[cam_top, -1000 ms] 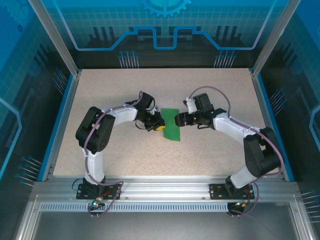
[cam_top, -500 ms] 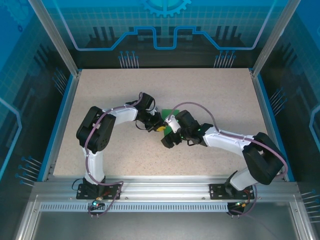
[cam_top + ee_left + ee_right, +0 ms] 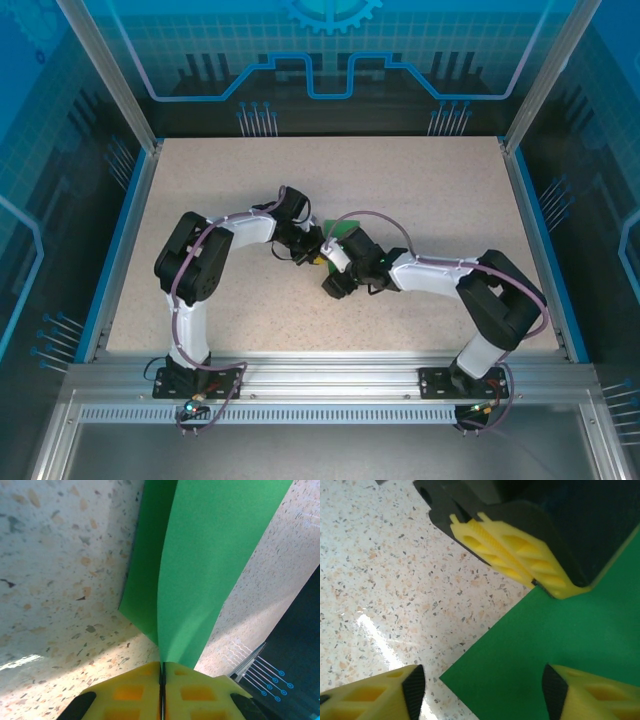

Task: Fold a paper plane with a square sheet of paper (fold left side to right side)
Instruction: Third fold the triangle at the center of the table.

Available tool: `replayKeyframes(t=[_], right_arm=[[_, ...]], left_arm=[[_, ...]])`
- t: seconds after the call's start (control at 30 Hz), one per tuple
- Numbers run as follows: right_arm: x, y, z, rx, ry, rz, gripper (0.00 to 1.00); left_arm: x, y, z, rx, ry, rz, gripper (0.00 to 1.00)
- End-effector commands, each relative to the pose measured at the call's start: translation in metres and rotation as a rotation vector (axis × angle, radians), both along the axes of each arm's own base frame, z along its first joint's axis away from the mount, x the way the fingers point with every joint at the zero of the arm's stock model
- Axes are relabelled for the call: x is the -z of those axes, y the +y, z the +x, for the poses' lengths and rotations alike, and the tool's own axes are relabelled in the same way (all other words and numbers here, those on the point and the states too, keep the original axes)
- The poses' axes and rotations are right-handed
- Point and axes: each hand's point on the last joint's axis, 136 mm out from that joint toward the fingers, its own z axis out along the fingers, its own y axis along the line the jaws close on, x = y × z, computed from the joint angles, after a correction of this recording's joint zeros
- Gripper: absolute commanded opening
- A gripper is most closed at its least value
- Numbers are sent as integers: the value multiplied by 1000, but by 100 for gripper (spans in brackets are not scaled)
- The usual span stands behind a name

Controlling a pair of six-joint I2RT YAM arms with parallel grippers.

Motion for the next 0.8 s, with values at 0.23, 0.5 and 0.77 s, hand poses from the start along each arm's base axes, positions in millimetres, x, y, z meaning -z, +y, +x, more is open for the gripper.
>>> replayKeyframes(t=[0.23, 0.5, 0.77], right_arm=[[-10, 13, 9, -2, -36, 14, 35], [-9, 8, 5, -4, -16, 10, 8], [-8, 5, 1, -7, 46, 51, 0]], left_arm=[[1, -6, -4, 16, 37, -13, 10], [1, -6, -4, 17, 38, -10, 12], [-14, 4, 0, 25, -16, 11, 32]])
